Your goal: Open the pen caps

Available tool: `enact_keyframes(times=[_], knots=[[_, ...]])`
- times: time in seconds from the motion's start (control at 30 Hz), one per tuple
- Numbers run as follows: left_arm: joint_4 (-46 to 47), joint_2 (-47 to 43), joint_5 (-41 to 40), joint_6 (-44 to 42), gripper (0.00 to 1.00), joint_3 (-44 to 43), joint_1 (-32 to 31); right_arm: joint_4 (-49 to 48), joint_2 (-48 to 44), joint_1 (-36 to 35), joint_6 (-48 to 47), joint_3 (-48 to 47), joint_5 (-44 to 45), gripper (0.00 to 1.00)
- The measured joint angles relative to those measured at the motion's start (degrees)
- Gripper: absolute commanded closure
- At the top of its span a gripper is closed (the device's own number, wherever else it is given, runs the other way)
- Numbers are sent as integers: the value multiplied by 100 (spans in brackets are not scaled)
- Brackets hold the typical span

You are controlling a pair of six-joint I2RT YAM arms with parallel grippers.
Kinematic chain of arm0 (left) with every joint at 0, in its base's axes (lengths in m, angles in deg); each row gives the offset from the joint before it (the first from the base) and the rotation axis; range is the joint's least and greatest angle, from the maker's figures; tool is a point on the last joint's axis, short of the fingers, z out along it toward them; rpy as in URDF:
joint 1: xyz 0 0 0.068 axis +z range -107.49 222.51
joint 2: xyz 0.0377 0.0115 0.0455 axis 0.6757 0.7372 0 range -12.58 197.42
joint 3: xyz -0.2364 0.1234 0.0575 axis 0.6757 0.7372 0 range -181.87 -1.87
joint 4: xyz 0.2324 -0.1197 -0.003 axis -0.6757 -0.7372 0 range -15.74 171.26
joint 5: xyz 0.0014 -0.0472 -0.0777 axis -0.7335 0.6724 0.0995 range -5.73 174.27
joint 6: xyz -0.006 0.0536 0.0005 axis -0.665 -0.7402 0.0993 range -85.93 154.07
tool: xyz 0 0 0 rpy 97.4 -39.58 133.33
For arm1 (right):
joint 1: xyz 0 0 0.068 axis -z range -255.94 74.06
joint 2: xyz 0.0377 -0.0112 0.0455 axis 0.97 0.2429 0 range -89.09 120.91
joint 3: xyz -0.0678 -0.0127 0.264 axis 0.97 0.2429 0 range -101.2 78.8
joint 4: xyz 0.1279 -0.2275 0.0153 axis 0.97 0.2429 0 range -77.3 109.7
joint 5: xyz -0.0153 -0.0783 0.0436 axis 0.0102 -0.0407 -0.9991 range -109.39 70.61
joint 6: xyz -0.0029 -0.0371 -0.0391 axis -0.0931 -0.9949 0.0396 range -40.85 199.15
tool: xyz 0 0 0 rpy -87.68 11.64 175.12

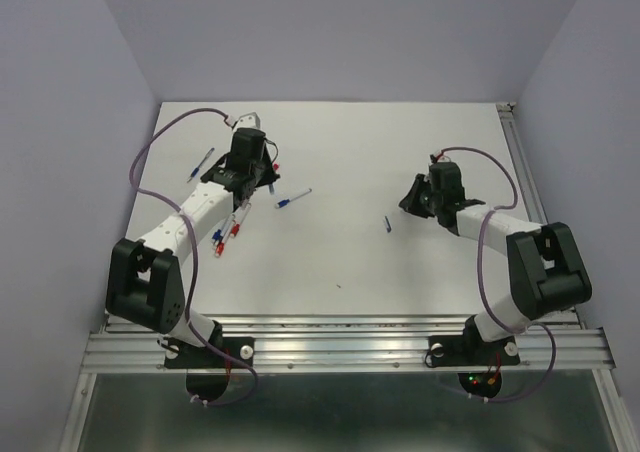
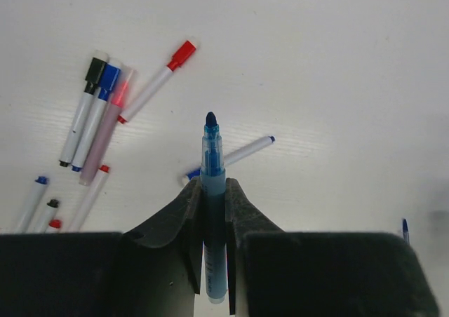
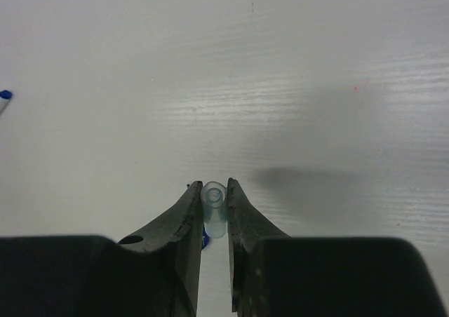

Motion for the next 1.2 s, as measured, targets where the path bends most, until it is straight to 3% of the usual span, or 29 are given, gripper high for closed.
enact_keyframes(times=[0.23, 0.53, 0.63, 0.73, 0.77, 0.8, 1.2], knots=[[-308, 584, -120, -216, 100, -439, 442, 236, 509, -284, -140, -2, 127, 77], [-748, 1119, -273, -623, 100, -905, 815, 254, 616, -505, -136, -4, 177, 63], [-804, 1211, -389, -739, 96, -1106, 1005, 249, 612, -525, -138, -11, 205, 60], [-820, 1222, -424, -857, 95, -1200, 1156, 293, 588, -525, -144, -28, 254, 55], [-822, 1255, -428, -914, 95, -1257, 1228, 317, 570, -525, -142, -31, 282, 44], [-837, 1300, -422, -951, 95, -1325, 1300, 404, 522, -525, -140, -31, 354, 41], [-876, 2643, -68, -1665, 90, -2310, 2197, 586, -203, -525, -142, -52, 522, 23]])
